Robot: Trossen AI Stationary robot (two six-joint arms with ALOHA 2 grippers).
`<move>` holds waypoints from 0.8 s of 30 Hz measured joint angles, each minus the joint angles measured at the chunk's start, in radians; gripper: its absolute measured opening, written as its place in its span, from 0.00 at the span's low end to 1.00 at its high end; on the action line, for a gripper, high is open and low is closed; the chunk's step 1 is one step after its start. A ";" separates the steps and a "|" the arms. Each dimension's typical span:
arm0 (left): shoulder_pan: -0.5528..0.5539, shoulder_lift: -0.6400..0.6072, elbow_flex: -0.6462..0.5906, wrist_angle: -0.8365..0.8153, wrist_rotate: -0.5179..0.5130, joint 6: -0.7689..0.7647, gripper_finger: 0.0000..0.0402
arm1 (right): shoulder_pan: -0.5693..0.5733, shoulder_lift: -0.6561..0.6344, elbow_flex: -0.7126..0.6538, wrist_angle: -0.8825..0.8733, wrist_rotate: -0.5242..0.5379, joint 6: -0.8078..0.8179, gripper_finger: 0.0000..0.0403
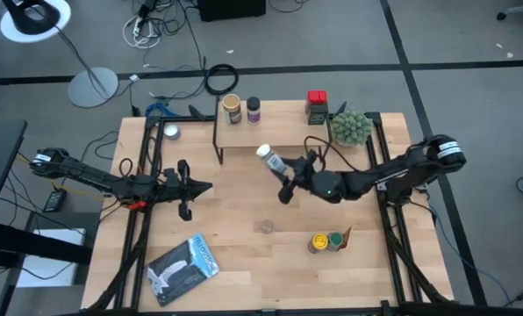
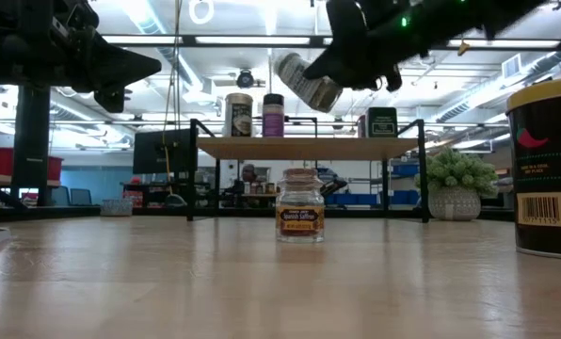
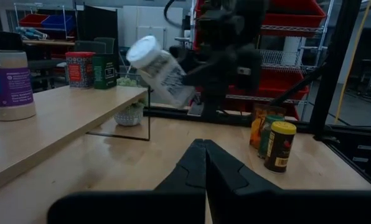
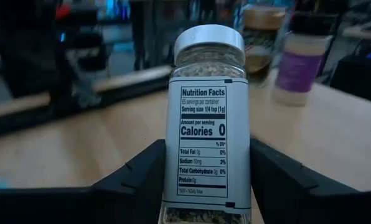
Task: Shelf spices
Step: Put the white seasoning bottle on the shelf
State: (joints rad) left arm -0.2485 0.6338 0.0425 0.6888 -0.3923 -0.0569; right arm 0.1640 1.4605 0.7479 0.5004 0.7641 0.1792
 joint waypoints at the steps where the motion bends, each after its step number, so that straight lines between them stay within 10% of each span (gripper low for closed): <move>1: 0.000 0.000 0.000 0.001 0.000 0.000 0.00 | -0.012 0.011 -0.032 0.092 0.003 -0.021 0.49; 11: 0.000 0.000 0.000 -0.001 0.000 0.000 0.00 | -0.144 0.262 -0.125 0.785 -0.012 -0.300 0.49; 24: 0.000 0.000 0.000 -0.007 0.000 0.006 0.00 | -0.262 0.388 -0.062 0.921 -0.059 -0.404 0.49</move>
State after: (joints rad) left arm -0.2485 0.6338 0.0429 0.6816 -0.3923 -0.0513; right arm -0.0980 1.8481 0.6861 1.4212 0.7051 -0.2245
